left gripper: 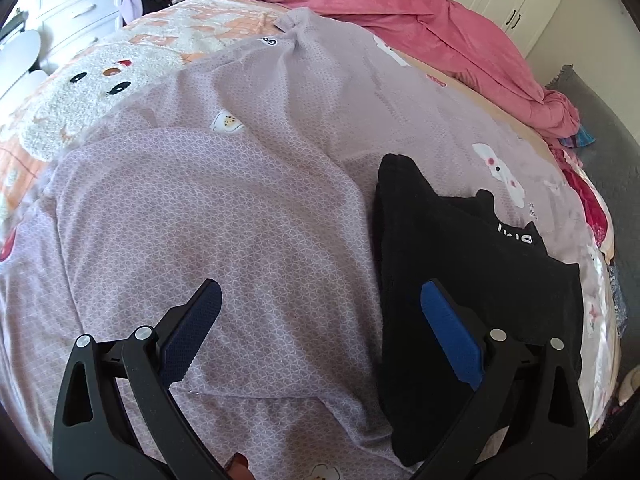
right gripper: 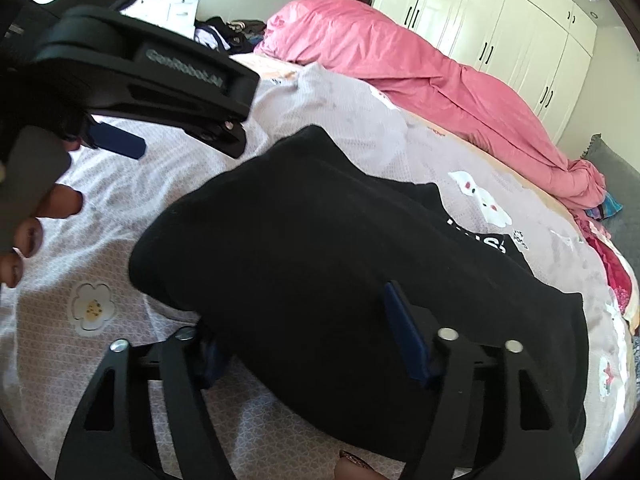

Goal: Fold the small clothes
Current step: 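Move both grippers to one side edge of the black shirt and close on it, then lift the gripped edge with both grippers and fold it over the shirt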

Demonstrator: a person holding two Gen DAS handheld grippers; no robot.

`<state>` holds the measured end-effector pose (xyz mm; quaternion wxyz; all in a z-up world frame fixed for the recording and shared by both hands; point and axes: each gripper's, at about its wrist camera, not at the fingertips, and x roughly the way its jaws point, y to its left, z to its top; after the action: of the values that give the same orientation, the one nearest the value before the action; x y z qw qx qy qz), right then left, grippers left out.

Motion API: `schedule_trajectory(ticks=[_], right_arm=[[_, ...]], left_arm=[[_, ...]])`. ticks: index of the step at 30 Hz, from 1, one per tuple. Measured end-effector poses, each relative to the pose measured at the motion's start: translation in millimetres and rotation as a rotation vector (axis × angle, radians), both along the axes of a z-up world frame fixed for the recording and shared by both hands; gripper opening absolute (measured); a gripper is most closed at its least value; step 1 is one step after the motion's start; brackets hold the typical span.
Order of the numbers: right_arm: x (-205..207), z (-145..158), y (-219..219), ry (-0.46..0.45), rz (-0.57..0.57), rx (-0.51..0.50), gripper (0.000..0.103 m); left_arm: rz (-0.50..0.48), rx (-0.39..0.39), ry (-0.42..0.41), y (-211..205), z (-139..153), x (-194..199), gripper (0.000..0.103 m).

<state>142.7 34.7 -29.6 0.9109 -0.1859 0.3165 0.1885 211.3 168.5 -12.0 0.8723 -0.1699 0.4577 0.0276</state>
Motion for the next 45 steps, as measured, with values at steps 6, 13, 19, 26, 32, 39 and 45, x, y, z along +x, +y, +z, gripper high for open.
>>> schedule_trajectory(ticks=[6,13,19,26,32,39,45], right_arm=[[-4,7,-9,-0.009,-0.002,0.064,0.03],[-8,13,-22,-0.004,-0.022,0.155,0.023],[-11,16,-33,0.0,-0.031,0.225,0.022],[-15,19,-39,0.0,-0.029,0.256,0.021],[-16,21,-43,-0.001,-0.031,0.267,0.02],[-16,21,-42,0.0,-0.032,0.267,0.02],[-17,22,-40,0.001,-0.032,0.258,0.02]], left_arm=[[-0.005,-0.012,0.0,-2,2,3,0.094],[-0.025,-0.028,0.002,-8,5,11,0.094],[-0.043,-0.184,0.008,-11,7,25,0.094],[-0.107,-0.31,0.058,-29,-6,47,0.094],[-0.149,-0.274,0.073,-43,-11,59,0.093],[-0.206,-0.273,0.074,-56,-15,67,0.057],[-0.214,-0.266,0.081,-61,-20,67,0.025]])
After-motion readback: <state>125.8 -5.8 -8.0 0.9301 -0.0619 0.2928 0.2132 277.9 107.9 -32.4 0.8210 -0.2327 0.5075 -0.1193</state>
